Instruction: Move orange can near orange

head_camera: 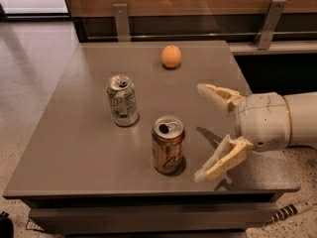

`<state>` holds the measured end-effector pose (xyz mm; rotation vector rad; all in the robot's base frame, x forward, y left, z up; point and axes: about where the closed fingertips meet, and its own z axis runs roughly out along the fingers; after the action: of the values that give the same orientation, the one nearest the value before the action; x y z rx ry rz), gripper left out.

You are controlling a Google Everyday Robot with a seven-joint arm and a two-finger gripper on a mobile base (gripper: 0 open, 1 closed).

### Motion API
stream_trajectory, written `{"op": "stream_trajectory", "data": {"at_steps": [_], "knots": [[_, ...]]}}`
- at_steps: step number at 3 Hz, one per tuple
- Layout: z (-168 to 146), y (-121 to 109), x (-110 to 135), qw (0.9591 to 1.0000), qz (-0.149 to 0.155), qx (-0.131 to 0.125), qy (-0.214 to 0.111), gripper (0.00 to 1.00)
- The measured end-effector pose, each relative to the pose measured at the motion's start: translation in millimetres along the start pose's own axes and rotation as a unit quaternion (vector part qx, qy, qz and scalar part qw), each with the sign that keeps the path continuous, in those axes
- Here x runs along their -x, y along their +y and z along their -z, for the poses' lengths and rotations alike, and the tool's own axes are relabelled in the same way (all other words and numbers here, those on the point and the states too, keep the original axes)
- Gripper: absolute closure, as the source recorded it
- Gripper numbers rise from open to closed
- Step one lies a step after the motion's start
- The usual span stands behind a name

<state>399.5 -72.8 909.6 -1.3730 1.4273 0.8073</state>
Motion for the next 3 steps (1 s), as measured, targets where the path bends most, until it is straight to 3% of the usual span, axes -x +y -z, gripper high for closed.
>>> {"op": "stream_trajectory", "data": {"at_steps": [2,3], "knots": [[-33,12,-24,0.9973,-0.028,0.042,-0.053,0.00],[-42,17,-27,0.9950,-0.033,0.051,-0.079,0.14]]}}
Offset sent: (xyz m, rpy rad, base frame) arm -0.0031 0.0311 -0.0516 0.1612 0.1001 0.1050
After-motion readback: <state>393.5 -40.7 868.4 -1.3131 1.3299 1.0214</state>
